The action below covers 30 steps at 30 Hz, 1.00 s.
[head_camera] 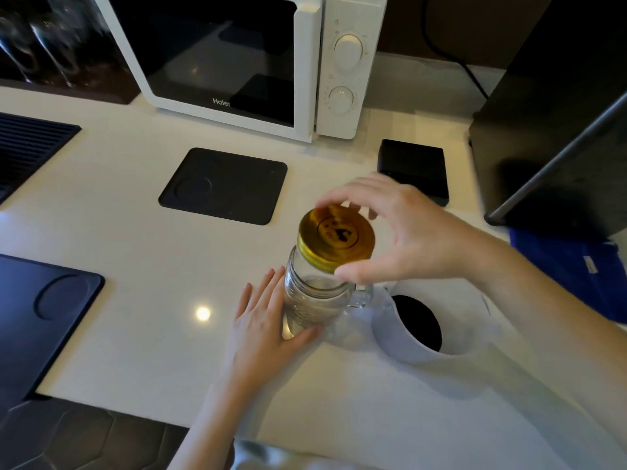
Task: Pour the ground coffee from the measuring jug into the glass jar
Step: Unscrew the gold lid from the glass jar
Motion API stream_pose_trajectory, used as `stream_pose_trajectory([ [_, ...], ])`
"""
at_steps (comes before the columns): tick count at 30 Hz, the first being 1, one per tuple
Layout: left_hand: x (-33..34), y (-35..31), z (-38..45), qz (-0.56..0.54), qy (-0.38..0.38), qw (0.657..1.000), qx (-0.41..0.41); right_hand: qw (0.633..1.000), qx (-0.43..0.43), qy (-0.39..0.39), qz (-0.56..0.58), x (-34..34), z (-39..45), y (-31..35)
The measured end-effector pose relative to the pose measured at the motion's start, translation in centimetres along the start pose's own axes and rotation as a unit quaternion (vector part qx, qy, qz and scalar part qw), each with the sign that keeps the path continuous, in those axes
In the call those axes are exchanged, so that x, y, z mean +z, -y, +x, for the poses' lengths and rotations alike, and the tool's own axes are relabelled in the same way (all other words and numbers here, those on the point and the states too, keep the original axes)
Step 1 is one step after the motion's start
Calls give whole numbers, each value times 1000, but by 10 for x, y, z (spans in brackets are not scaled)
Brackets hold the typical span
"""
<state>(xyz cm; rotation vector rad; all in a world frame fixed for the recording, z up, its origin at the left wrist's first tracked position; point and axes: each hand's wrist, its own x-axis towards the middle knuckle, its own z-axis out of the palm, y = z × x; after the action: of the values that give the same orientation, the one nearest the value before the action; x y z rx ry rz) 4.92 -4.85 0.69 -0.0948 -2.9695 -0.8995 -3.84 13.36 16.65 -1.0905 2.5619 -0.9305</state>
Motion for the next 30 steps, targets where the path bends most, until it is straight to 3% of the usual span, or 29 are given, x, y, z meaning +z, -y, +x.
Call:
stream_pose_trajectory([
  [7,-1,-1,1,-7,4,1000,-12,981,116,-1,157,-16,3,-61],
  [11,-2,-2,1,-16,3,1000,-20,973,165,39,156,4,4,-102],
  [16,-6,-7,1,-34,-1,999,-23,967,183,3,177,35,-5,-131],
  [22,-7,-10,2,-46,-11,998,-29,968,194,-62,144,51,-17,-144],
  [30,-7,-10,2,-56,-15,998,-24,983,171,-40,45,52,-21,-147],
])
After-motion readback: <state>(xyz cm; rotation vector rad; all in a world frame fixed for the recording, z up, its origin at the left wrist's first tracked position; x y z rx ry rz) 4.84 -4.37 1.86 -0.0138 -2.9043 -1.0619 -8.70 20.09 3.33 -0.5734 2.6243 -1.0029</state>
